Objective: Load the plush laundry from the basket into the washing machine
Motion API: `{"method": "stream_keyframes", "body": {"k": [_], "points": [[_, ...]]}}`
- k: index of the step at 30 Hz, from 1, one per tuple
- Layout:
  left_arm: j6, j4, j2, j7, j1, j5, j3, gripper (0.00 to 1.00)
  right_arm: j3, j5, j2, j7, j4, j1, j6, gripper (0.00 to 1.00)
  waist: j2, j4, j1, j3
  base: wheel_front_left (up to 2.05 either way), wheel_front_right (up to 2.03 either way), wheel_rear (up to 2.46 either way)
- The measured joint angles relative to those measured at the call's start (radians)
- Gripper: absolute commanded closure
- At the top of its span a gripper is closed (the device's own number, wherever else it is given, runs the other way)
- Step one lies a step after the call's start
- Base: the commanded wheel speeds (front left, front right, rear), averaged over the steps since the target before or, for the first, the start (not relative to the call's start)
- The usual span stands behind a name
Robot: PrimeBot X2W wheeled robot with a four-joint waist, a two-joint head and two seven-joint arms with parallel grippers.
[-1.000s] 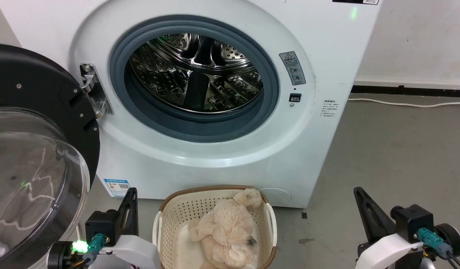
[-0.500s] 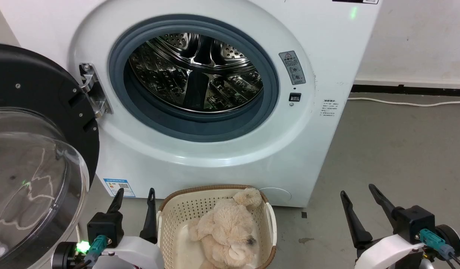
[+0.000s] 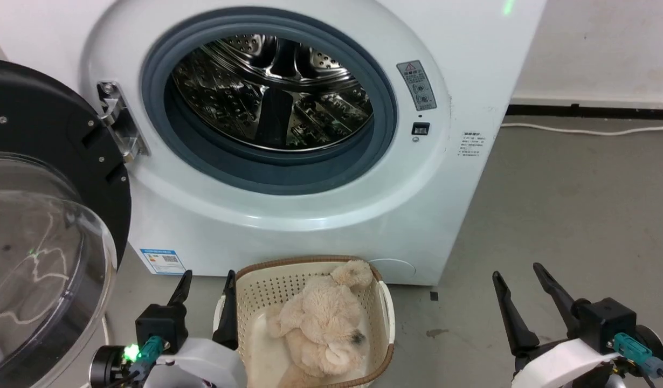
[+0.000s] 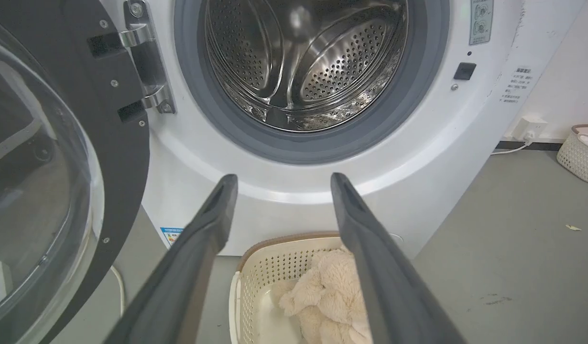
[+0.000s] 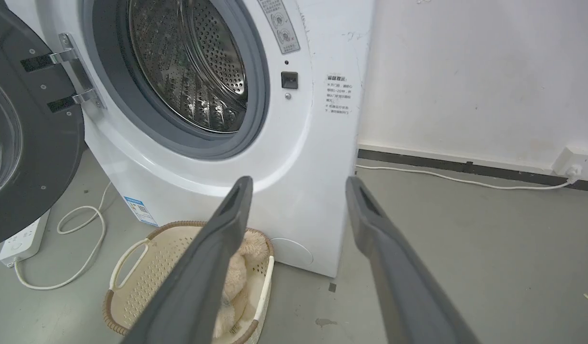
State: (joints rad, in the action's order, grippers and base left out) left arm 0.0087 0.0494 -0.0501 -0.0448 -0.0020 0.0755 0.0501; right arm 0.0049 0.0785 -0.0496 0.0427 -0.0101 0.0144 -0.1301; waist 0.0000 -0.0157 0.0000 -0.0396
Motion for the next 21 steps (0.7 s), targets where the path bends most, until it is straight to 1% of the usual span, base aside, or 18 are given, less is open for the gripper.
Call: {"method": "stream_keyframes", "body": {"k": [12, 21], "points": [[-0.006, 0.099, 0.0, -0.024, -0.093, 0.044, 0.034, 0.0, -0.012, 0.037, 0.0, 0.025, 0.018, -0.003, 0.0, 0.0, 0.0, -0.024, 0.0001, -0.077, 0.0, 0.0, 0.0], [-0.015, 0.206, 0.0, -0.036, -0.199, 0.083, 0.07, 0.0, -0.02, 0.069, 0.0, 0.045, 0.037, -0.031, 0.0, 0.0, 0.0, -0.042, 0.0001, -0.158, 0.0, 0.0, 0.0]]}}
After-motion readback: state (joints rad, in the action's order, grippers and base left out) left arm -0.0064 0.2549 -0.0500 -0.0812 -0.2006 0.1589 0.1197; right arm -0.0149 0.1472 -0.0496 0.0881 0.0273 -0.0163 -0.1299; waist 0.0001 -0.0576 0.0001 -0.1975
